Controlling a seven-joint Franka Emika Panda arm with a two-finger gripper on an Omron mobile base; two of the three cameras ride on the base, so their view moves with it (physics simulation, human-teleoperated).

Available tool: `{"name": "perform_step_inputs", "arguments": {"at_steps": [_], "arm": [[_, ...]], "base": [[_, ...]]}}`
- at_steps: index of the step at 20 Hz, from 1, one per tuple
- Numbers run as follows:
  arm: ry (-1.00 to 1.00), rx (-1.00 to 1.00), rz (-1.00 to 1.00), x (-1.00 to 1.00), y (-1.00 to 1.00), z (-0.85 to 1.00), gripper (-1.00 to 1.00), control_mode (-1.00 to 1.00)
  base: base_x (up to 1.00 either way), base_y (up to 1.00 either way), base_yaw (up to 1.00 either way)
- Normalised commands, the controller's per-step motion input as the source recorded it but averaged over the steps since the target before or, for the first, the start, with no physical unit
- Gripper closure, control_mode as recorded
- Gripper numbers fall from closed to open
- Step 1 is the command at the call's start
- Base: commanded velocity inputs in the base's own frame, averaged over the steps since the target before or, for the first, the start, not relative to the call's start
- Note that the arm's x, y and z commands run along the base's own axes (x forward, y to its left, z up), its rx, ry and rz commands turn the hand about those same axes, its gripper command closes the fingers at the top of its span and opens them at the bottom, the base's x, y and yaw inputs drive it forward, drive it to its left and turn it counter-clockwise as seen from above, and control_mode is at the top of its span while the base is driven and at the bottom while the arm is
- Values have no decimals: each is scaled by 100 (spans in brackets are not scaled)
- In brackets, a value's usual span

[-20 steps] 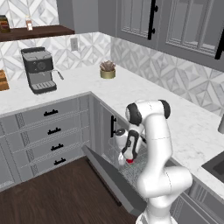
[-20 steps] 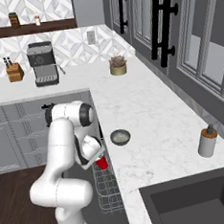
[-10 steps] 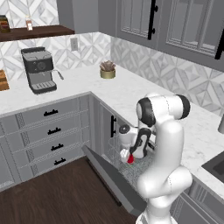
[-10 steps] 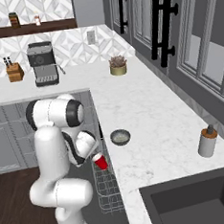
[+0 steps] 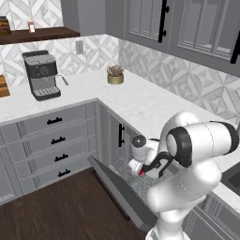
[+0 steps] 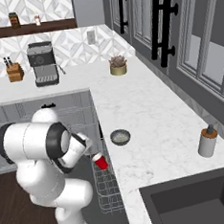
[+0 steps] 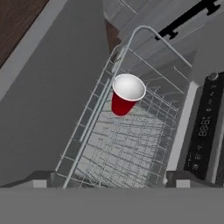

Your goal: Pick up the cup and bowl from the counter, place them in the dishwasher, and close the dishwasher door.

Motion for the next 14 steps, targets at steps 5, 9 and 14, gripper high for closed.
{"name": "perform_step_inputs", "arguments": {"at_steps": [5, 9, 14], "arm": [[-12, 3, -16, 0, 34, 100, -100, -100], [-1, 2, -23, 0, 20, 100, -100, -100], [10, 6, -24, 0, 1, 100, -100, -100]], "base": [[0, 0, 0], [0, 0, 0], [0, 0, 0]]}}
